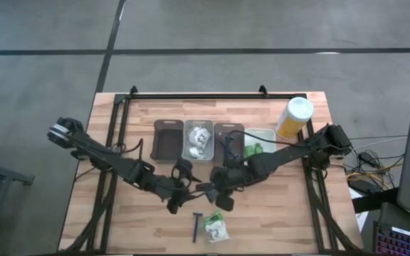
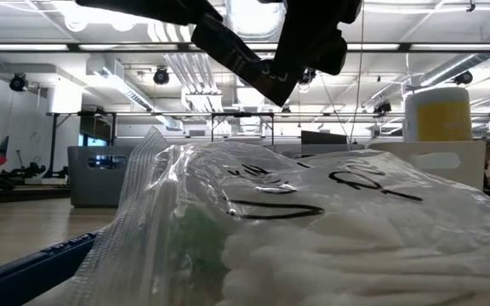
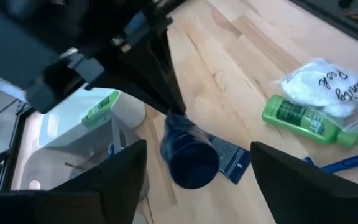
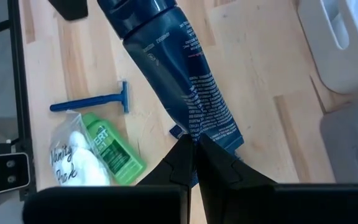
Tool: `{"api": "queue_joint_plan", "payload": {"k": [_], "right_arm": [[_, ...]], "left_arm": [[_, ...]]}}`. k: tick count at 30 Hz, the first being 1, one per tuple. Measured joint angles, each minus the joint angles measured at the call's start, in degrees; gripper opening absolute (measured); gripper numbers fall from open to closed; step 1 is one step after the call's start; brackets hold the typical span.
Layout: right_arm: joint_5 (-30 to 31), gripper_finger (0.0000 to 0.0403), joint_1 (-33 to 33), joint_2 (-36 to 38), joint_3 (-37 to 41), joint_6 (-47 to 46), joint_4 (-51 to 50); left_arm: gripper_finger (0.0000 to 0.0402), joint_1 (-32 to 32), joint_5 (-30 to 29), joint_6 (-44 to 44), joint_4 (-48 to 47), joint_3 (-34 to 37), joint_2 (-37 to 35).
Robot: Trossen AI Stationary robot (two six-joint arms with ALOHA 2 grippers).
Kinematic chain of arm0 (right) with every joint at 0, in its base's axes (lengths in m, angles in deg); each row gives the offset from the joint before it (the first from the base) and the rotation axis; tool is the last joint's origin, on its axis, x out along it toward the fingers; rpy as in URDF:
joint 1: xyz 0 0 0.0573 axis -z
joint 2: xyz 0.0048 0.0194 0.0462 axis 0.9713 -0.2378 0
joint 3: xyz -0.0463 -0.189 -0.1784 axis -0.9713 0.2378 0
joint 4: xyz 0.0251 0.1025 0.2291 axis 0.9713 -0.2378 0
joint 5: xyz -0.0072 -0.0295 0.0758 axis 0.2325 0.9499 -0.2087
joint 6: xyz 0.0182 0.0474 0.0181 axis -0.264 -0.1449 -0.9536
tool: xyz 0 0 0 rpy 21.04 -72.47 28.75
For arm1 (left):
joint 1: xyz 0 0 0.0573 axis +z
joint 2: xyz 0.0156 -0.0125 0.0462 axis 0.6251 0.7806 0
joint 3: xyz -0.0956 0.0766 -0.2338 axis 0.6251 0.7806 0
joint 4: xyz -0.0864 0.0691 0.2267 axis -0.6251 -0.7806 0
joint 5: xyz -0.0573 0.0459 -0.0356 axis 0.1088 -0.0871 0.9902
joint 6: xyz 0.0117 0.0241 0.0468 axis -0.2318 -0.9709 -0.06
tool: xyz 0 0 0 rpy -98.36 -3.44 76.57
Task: Pick & Place Travel size toiletries
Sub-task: Put the blue shave cream into the left black bin
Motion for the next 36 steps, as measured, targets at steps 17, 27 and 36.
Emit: {"api": "queue_joint_plan", "payload": {"k": [17, 27, 36], "right_arm": [[-1.1, 0.0008, 0.2, 0.0, 0.0, -1.0, 1.3], [-1.3, 0.0008, 0.2, 0.0, 0.0, -1.3, 1.5], [-1.5, 0.0033, 0.2, 0.0, 0.0, -1.2, 1.9]], "left_arm": [[0.0209, 0.1, -3.7, -0.2, 2.5, -0.1, 3.1], [0.0159, 0.1, -3.2, -2.2, 2.5, -0.1, 3.1], [0.0139, 0.1, -2.8, -2.2, 1.9, -0.1, 3.0]]}}
